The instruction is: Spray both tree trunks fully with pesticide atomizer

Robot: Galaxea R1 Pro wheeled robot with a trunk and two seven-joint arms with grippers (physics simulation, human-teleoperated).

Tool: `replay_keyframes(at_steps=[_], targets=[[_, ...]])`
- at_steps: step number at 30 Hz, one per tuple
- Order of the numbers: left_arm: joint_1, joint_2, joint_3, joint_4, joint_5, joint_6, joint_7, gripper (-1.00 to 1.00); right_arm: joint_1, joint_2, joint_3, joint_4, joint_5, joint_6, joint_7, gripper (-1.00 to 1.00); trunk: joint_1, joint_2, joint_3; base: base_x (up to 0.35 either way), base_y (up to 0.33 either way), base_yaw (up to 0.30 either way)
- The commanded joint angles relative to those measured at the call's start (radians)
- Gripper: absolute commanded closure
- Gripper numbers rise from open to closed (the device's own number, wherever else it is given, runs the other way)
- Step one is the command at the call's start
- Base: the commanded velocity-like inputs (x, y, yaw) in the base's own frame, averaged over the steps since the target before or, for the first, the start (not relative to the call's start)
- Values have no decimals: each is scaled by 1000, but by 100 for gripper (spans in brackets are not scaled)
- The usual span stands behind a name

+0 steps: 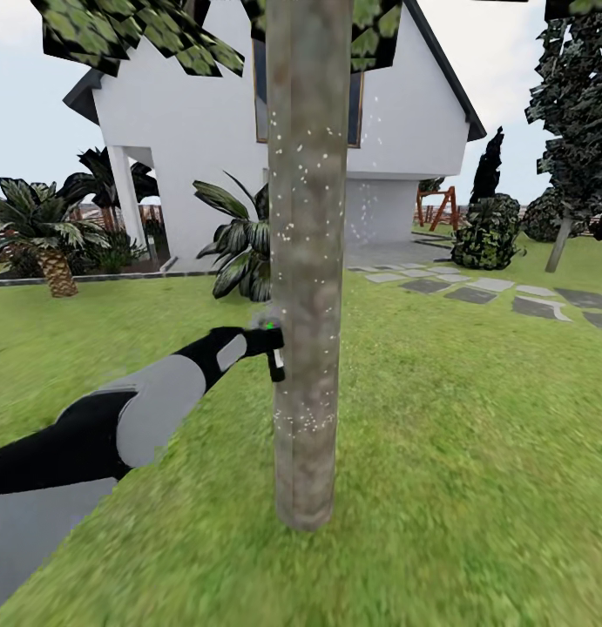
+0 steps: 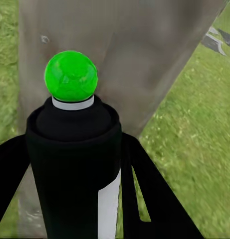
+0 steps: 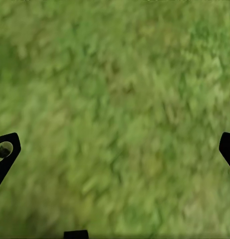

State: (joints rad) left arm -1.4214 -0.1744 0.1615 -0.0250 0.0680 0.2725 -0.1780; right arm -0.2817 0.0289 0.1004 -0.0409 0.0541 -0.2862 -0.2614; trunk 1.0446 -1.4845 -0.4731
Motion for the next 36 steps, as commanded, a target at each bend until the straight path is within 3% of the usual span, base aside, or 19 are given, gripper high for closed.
replay_keyframes(at_steps=[1, 4, 9, 13, 15, 17, 19, 20, 22, 24, 26, 29, 31, 33, 34, 36], targets=[[27, 0, 11, -3, 1, -32, -1, 100, -1, 0, 7, 1, 6, 1, -9, -100, 0, -1, -1, 0, 0, 0], [121, 0, 11, -2, -44, -113, 0, 100, -1, 0, 8, 1, 6, 0, -9, -100, 0, -1, -1, 0, 0, 0], [228, 0, 8, -1, -63, -202, -1, 100, -1, 1, 8, 1, 6, 0, -9, -100, 0, -1, -1, 0, 0, 0], [284, 0, 3, -5, -65, -212, -2, 100, -1, 2, 8, 1, 6, 0, -9, -100, 0, -1, -1, 0, 0, 0], [294, 0, -8, -72, -64, -198, -1, 100, -1, 2, 8, 1, 6, 0, -9, -100, 0, -1, -1, 0, 0, 0], [296, 0, -11, -218, -63, -103, 0, 100, -1, 2, 8, 1, 6, 0, -9, -100, 0, -1, -1, 0, 0, 0], [298, 0, -13, -396, -62, 74, 1, 100, -1, 2, 8, 1, 6, 1, -9, -100, 0, -1, -1, 0, 0, 0], [298, 0, -14, -526, -60, 178, 1, 100, -1, 2, 8, 1, 6, 0, -9, -100, 0, -1, -1, 0, 0, 0], [298, 0, -15, -617, -56, 241, 0, 100, -1, 2, 8, 1, 6, 0, -9, -100, 0, -1, -1, 0, 0, 0], [298, 0, -15, -683, -23, 287, 0, 100, -1, 2, 8, 1, 6, 0, -9, -100, 0, -1, -1, 0, 0, 0], [298, 0, -17, -696, 5, 300, 0, 100, -1, 2, 8, 1, 6, 0, -9, -100, 0, -1, -1, 0, 0, 0], [298, 0, -45, -635, 21, 304, -25, 100, -1, 2, 8, 1, 6, 0, -9, -100, 0, -1, -1, 0, 0, 0], [298, 0, -70, -603, 26, 304, -164, 100, -1, 2, 8, 1, 6, 0, -9, -100, 0, -1, -1, 0, 0, 0], [299, 0, -80, -579, 26, 303, -266, 100, -1, 1, 8, 1, 6, 0, -9, -100, 0, -1, -1, 0, 0, 0], [299, 0, -81, -514, 24, 286, -296, 100, -1, 2, 8, 1, 6, 0, -9, -100, 0, -1, -1, 0, 0, 0], [299, 0, -80, -356, 22, 164, -309, 100, -1, 2, 8, 1, 6, 0, -9, -100, 0, -1, -1, 0, 0, 0]])
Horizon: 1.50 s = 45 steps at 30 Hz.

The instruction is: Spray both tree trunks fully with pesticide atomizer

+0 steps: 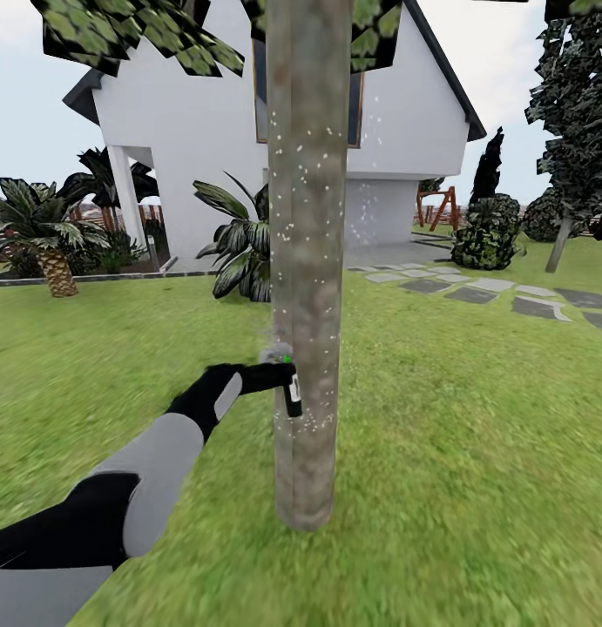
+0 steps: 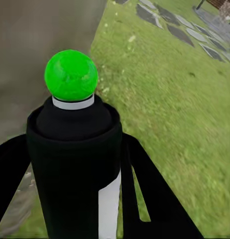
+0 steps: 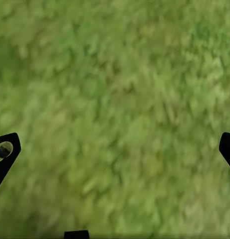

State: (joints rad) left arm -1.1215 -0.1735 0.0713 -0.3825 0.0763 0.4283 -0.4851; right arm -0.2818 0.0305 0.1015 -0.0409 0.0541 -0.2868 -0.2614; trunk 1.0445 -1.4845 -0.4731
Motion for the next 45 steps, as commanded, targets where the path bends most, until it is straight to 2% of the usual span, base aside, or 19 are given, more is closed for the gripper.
replay_keyframes(at_steps=[1, 2, 3, 4, 6, 10, 12, 15, 16, 18, 20, 25, 33, 40, 41, 42, 43, 45], targets=[[-1, -1, 10, 41, 14, -28, -3, 100, -1, 0, 7, 1, 6, 1, -9, -100, 0, -1, -1, 0, 0, 0], [-1, -1, 12, 167, 13, -151, -6, 100, -1, 0, 7, 1, 6, 1, -9, -100, 0, -1, -1, 0, 0, 0], [-1, -1, 13, 259, 12, -271, -7, 100, -1, 0, 7, 1, 6, 0, -9, -100, 0, -1, -1, 0, 0, 0], [-1, -1, 13, 293, 12, -327, -8, 100, -1, 0, 7, 1, 6, 0, -9, -100, 0, -1, -1, 0, 0, 0], [9, -1, 14, 328, 12, -390, -8, 100, -1, 0, 7, 1, 6, 0, -9, -100, 0, -1, -1, 0, 0, 0], [84, -1, 15, 348, 11, -456, -9, 100, -1, 0, 7, 1, 6, 0, -9, -100, 0, -1, -1, 0, 0, 0], [118, -1, 15, 349, 11, -511, -9, 100, -1, 0, 7, 1, 6, 1, -9, -100, 0, -1, -1, 0, 0, 0], [174, 28, 14, 349, 11, -602, 0, 100, -1, 0, 7, 1, 6, 1, -9, -100, 0, -1, -1, 0, 0, 0], [177, 32, 14, 349, 11, -607, 9, 100, -1, 0, 7, 1, 6, 1, -9, -100, 0, -1, -1, 0, 0, 0], [189, 45, 13, 350, 10, -625, 198, 100, -1, 0, 6, 1, 6, 1, -9, -100, 0, -1, -1, 0, 0, 0], [191, 47, 12, 350, 10, -627, 241, 100, -1, 1, 6, 1, 6, 1, -9, -100, 0, -1, -1, 0, 0, 0], [192, 45, 11, 350, 11, -628, 268, 100, -1, 8, 6, 2, 5, 3, -9, -100, 0, -1, -1, 29, 108, 0], [192, 46, 12, 349, 10, -628, 270, 100, 0, 5, 3, 6, 3, 4, -10, -100, 0, -1, -1, 114, 308, 0], [192, 47, 10, 350, 5, -625, 267, 100, 0, 6, 3, 54, 4, 3, -10, -100, 0, -1, -1, 138, 338, -17], [192, 47, 10, 350, -8, -624, 263, 100, 0, 7, 3, 56, 4, 3, -10, -100, 0, -1, -1, 141, 341, -133], [192, 48, 10, 350, -48, -624, 246, 100, 0, 7, 3, 57, 4, 4, -10, -100, 0, -1, -1, 141, 342, -202], [192, 48, 10, 350, -112, -623, 209, 100, 0, 8, 3, 57, 4, 4, -10, -100, 0, -1, -1, 141, 342, -257], [192, 48, 10, 351, -145, -622, 187, 100, 0, 8, 3, 58, 4, 4, -10, -100, 0, -1, -1, 141, 342, -275]])
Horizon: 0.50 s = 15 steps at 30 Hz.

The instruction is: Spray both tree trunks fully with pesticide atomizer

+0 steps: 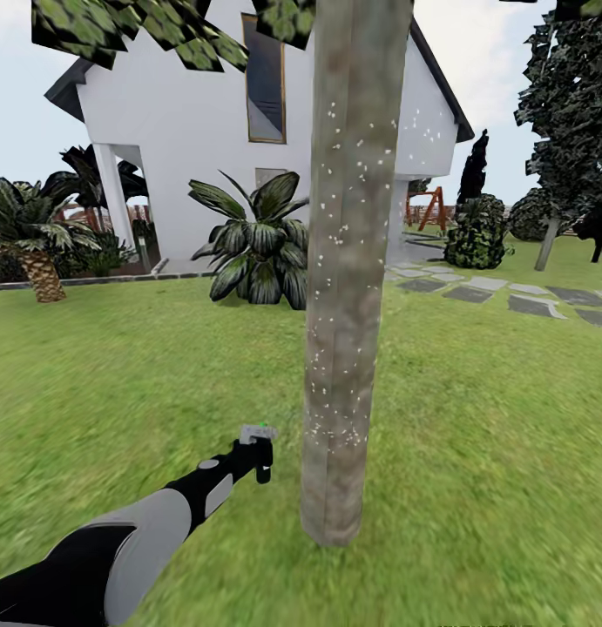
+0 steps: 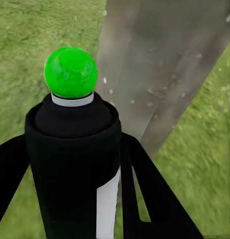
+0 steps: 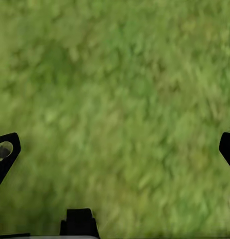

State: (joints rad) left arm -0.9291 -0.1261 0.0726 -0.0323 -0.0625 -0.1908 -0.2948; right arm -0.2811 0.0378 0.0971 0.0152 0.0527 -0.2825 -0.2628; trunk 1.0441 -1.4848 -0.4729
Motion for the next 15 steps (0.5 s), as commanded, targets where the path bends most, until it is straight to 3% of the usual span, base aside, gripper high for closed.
replay_keyframes(at_steps=[1, 7, 15], targets=[[0, 0, 9, 0, -18, -3, -11, 100, -1, 0, 7, 2, 6, 0, -8, -100, 0, -1, -1, 141, 342, -287], [0, 0, 9, 2, -29, -2, -19, 100, -1, 1, 7, 3, 5, 0, -8, -100, 0, -1, -1, 133, 344, -293], [0, 0, 9, 2, -30, -1, -20, 100, -1, 1, 7, 3, 5, 0, -8, -100, 0, -1, -1, 14, 350, -295]])
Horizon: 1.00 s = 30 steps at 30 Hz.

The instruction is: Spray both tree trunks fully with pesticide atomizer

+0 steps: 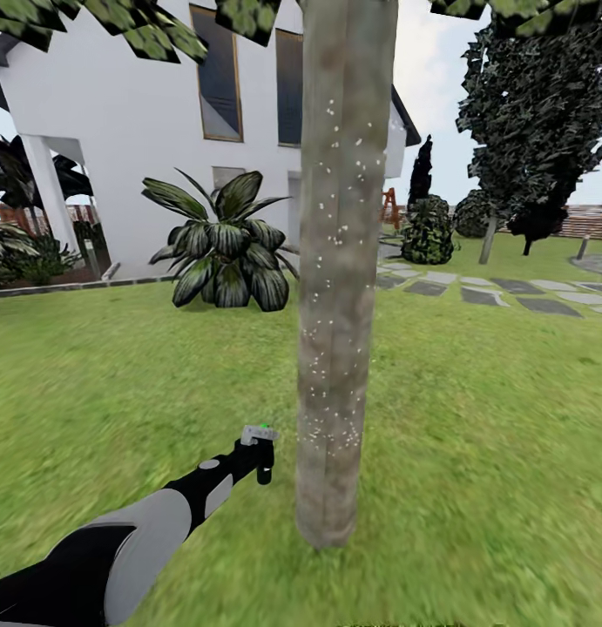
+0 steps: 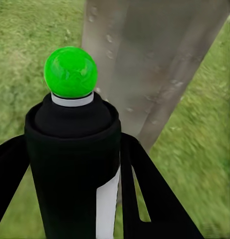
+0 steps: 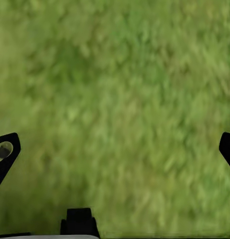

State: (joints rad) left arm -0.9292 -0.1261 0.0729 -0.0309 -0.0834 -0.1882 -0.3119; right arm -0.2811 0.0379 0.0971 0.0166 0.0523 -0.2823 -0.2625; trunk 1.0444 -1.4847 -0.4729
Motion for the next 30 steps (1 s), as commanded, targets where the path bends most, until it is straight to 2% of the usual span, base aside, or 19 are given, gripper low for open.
replay_keyframes(at_steps=[1, 14, 24, 30], targets=[[0, 0, 8, 0, -9, -4, -3, 100, -1, 0, 7, 2, 6, 0, -8, -100, 0, -1, -1, 1, 350, -295], [0, 0, 8, 0, -9, -2, -4, 100, -1, 0, 7, 2, 5, 1, -8, -100, 0, -1, -1, 0, 350, -293], [0, 0, 8, 0, -9, -2, -6, 100, -1, 0, 7, 2, 5, 2, -8, -100, 0, -1, -1, 0, 350, -50], [0, 0, 9, 0, -9, -2, -6, 100, -1, 1, 7, 9, 5, 2, -8, -100, 0, -1, -1, 56, 350, -224]])
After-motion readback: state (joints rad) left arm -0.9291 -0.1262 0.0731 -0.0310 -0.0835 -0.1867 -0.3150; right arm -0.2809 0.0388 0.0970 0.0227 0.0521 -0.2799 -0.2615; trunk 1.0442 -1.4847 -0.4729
